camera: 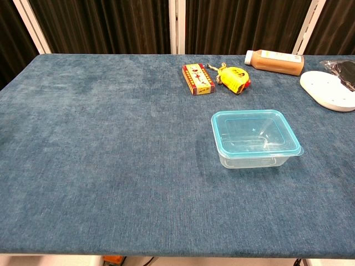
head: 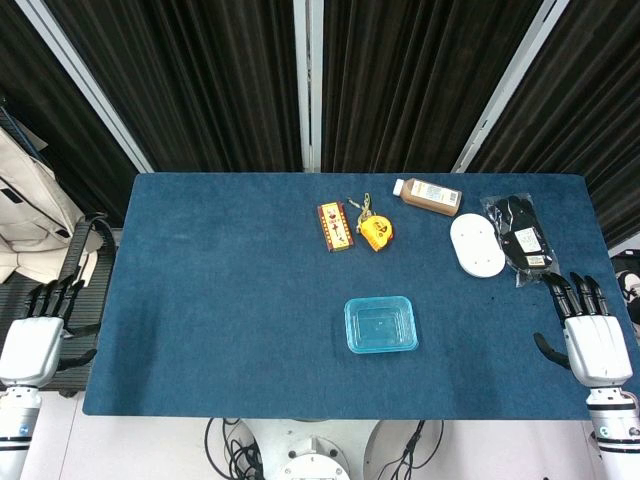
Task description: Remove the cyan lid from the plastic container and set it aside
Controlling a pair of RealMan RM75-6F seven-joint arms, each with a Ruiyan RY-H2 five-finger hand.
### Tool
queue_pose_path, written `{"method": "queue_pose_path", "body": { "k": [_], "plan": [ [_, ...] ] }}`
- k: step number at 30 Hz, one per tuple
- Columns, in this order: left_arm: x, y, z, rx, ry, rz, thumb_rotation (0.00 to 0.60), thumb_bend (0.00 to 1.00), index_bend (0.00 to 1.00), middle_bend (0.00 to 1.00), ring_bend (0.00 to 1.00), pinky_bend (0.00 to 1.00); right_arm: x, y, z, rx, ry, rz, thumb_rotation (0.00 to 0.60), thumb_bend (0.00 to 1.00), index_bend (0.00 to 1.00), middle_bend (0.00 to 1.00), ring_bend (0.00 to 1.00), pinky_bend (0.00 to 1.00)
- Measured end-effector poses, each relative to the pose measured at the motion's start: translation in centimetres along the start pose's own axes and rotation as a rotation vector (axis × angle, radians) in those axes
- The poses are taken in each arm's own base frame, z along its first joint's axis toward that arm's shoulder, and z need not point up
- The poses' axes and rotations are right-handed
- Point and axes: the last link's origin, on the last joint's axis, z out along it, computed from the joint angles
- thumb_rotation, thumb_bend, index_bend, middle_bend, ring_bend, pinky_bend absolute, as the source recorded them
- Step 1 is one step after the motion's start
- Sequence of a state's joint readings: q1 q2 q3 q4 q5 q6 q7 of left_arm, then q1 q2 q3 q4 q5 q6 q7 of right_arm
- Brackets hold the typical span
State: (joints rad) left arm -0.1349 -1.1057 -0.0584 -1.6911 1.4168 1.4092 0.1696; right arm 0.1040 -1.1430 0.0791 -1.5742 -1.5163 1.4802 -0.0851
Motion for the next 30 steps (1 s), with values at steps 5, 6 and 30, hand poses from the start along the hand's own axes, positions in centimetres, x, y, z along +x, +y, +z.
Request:
{"method": "queue_pose_path", "body": {
  "k": [5,6,30],
  "plan": [
    [-0.1,-0.1,0.1,0.008,0.012,0.001,0.600,0.05,0.05,0.01,0.00,0.00,0.1,0.0,0.0,0.002,0.004,0.003,0.600,0.17,0.01,0.10,0.00,0.00],
    [-0.1,-0.1,0.1,0.009,0.015,0.001,0.600,0.05,0.05,0.01,0.00,0.00,0.1,-0.1,0.0,0.004,0.005,0.003,0.600,0.17,0.01,0.10,0.00,0.00],
    [-0.7,0.1,-0.7,-0.012,0.042,-0.014,0.600,0.04,0.05,0.01,0.00,0.00,-5.3,-6.1,4.5,0.241,-0.194,0.080,0.600,0.03,0.00,0.00,0.00,0.00]
  ]
}}
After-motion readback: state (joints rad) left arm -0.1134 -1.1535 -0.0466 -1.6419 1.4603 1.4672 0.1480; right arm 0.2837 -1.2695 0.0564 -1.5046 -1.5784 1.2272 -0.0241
